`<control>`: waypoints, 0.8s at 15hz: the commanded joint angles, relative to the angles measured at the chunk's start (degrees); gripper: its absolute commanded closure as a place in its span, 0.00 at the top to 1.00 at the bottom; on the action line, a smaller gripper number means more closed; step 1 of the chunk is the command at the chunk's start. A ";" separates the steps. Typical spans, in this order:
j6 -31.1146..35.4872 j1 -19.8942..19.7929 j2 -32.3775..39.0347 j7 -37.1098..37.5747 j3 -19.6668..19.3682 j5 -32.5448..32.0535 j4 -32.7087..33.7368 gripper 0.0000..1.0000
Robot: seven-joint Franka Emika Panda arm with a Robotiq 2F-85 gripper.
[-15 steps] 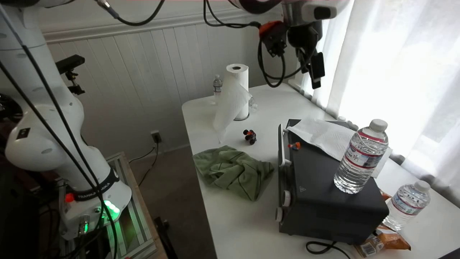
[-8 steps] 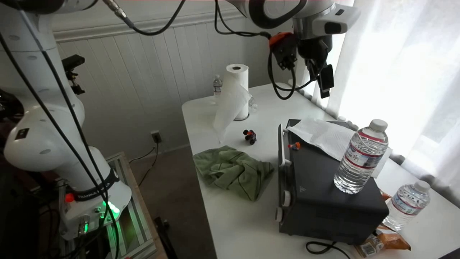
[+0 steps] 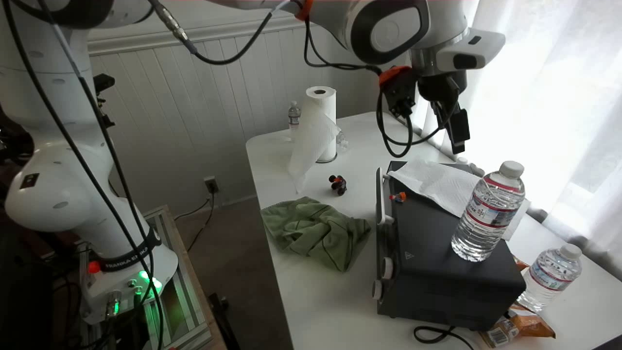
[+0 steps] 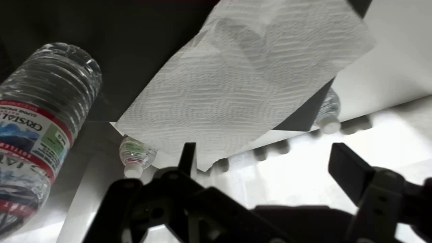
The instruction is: Move the paper towel from the top of the oven to the countertop
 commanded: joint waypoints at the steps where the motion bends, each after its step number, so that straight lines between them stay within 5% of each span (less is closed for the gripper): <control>1: 0.36 -0.39 5.16 3.81 -1.95 -2.79 3.72 1.00; 12: -8.19 -1.35 11.25 3.80 -1.79 -2.48 6.63 1.00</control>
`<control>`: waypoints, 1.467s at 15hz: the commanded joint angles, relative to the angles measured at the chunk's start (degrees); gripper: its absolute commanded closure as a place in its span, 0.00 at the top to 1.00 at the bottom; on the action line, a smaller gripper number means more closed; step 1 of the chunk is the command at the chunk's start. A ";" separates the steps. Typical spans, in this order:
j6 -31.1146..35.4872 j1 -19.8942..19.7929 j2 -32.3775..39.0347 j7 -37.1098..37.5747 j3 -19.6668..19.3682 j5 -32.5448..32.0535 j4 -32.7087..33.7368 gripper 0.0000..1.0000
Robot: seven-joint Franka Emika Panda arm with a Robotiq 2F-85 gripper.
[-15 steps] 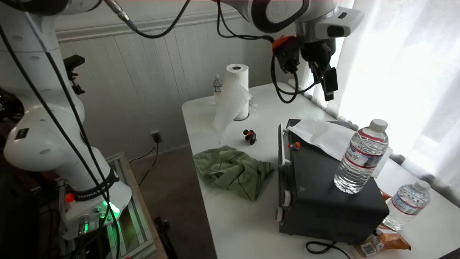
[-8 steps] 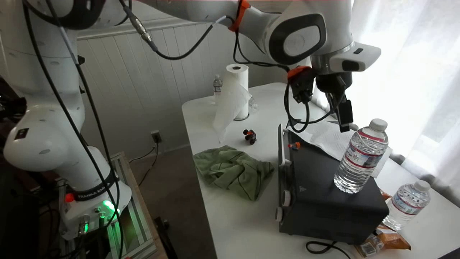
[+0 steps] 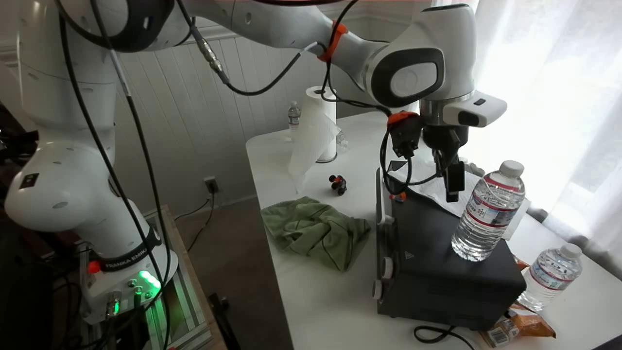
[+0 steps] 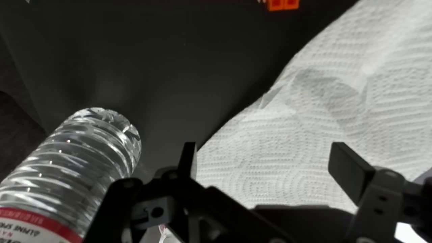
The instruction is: Move the paper towel from the top of the oven to the countertop
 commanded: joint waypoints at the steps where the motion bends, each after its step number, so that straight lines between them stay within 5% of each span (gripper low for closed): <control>1: -3.99 -1.13 2.03 -0.39 1.09 0.36 3.23 1.00; 14: -7.62 -6.18 7.15 -15.24 7.31 6.04 9.43 1.00; 15: -7.58 -6.47 7.63 -16.34 7.56 6.06 9.97 0.96; 17: -7.78 -6.83 8.32 -17.68 7.85 5.99 10.78 0.72; 22: -7.81 -6.48 7.85 -18.70 7.60 5.08 10.74 0.41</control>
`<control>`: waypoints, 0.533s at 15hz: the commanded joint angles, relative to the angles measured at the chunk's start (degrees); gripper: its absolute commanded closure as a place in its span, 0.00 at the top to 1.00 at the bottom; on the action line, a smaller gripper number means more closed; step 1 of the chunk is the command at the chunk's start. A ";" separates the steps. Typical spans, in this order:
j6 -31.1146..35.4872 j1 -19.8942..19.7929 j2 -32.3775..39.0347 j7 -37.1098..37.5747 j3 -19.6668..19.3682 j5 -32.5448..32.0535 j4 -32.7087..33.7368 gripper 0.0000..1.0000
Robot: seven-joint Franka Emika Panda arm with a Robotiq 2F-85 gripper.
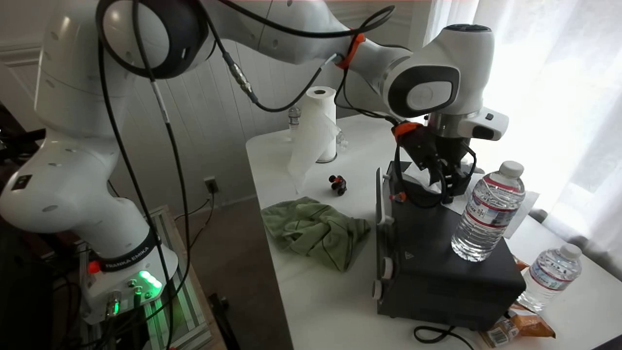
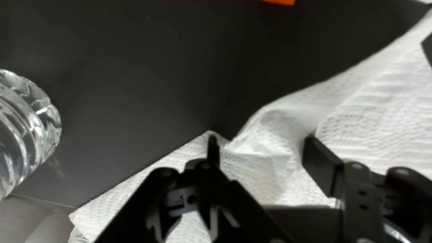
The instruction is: Move the paper towel from the top of the oven to the countertop
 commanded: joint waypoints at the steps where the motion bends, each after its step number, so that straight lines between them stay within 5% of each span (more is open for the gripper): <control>1: -1.27 -0.70 0.18 -2.08 0.90 0.29 0.76 0.35; 6: -0.73 0.04 -2.21 -3.74 1.67 0.29 -1.95 0.01; 8: -0.21 0.43 -3.61 -5.05 2.46 0.44 -3.49 0.00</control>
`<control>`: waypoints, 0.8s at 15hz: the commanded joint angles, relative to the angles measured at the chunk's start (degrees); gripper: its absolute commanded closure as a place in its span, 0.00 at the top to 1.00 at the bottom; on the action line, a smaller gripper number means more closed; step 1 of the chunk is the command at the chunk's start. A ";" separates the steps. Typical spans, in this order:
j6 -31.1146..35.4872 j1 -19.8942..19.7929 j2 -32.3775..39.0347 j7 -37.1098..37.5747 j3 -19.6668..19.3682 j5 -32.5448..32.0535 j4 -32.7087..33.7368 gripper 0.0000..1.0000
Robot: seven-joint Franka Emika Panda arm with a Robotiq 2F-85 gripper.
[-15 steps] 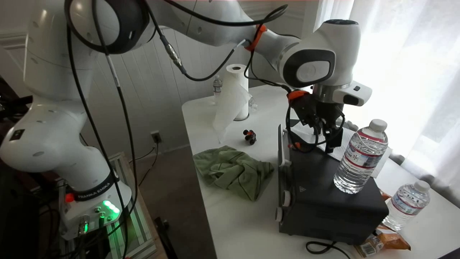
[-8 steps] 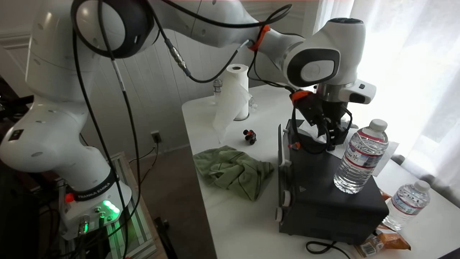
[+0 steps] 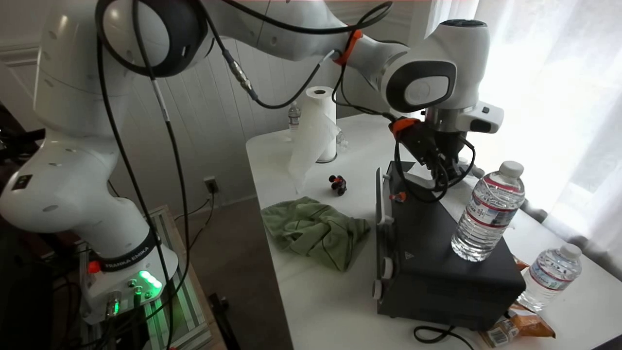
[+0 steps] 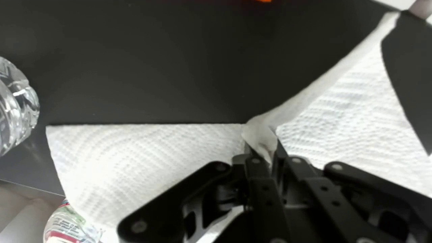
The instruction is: Move the paper towel from the top of the oven to the countertop
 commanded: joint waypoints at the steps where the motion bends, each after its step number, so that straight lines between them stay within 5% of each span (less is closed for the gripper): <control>1: -0.18 0.30 -3.76 -3.24 1.91 0.61 -4.15 0.00; 12: 0.44 2.00 -20.06 -24.57 9.43 5.58 -24.61 0.01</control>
